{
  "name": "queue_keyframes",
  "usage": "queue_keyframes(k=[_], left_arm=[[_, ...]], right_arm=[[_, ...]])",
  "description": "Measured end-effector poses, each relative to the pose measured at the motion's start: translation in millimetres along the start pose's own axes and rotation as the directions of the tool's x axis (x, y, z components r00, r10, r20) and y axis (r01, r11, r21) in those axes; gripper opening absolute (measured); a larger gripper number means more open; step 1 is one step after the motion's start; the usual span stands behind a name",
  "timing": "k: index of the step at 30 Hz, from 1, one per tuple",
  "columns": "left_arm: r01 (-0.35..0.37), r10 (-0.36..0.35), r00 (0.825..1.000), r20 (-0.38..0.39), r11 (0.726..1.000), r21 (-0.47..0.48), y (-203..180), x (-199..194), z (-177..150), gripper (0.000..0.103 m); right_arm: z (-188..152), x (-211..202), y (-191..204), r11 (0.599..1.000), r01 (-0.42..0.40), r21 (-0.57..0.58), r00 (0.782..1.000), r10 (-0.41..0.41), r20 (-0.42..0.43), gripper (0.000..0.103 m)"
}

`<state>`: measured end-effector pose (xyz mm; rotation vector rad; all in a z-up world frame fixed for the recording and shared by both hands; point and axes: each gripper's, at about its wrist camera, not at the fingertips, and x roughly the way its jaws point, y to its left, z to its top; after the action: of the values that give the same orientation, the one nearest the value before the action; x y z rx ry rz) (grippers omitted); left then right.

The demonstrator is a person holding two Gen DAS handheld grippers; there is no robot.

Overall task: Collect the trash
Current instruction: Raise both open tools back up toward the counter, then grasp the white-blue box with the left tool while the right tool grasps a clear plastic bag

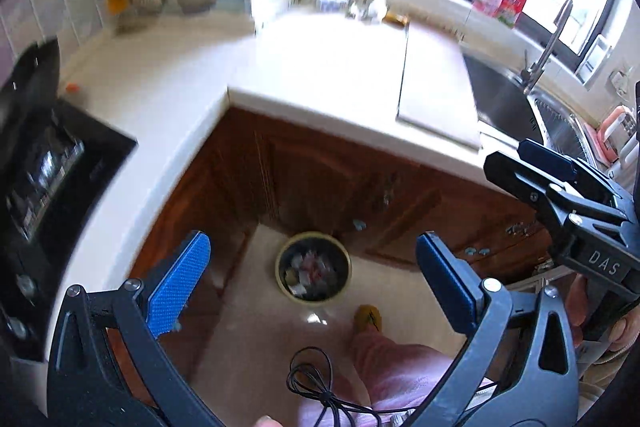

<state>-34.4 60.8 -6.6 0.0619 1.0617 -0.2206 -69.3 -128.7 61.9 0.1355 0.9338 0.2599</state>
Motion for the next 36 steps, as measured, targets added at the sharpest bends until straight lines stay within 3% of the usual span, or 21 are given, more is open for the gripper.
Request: queue_keyframes(k=[4,10,18,22,27,36], left_arm=[[-0.009,0.008,0.999,0.053,1.000,0.023,1.9,-23.5,26.0,0.099],[-0.013,0.009,0.995,0.096,0.999,0.040,8.2,-48.1,72.4,0.093],[-0.025,0.019,0.998,0.058,0.995,0.101,1.5,-15.8,156.6,0.088],[-0.084,0.074,0.995,0.067,0.983,0.161,-17.0,17.8,207.0,0.087],[-0.138,0.133,0.990,0.040,0.968,0.210,-47.6,82.8,289.2,0.075],[-0.243,0.254,0.967,-0.008,0.935,0.258,-116.0,243.4,448.1,0.070]], right_arm=[[24.7,-31.5,5.7,1.000,0.026,0.007,0.998,-0.026,0.062,0.084],[69.4,-53.7,-5.6,0.998,0.023,0.065,0.995,-0.030,0.100,0.085],[144.8,-30.4,-50.9,0.992,0.042,0.116,0.996,-0.051,0.076,0.085],[194.9,-0.3,-89.7,0.989,0.041,0.139,0.996,-0.051,0.067,0.085],[279.7,59.3,-154.0,0.987,0.031,0.159,0.998,-0.038,0.047,0.085],[436.1,219.0,-277.6,0.986,0.025,0.165,0.999,-0.020,-0.030,0.085]])
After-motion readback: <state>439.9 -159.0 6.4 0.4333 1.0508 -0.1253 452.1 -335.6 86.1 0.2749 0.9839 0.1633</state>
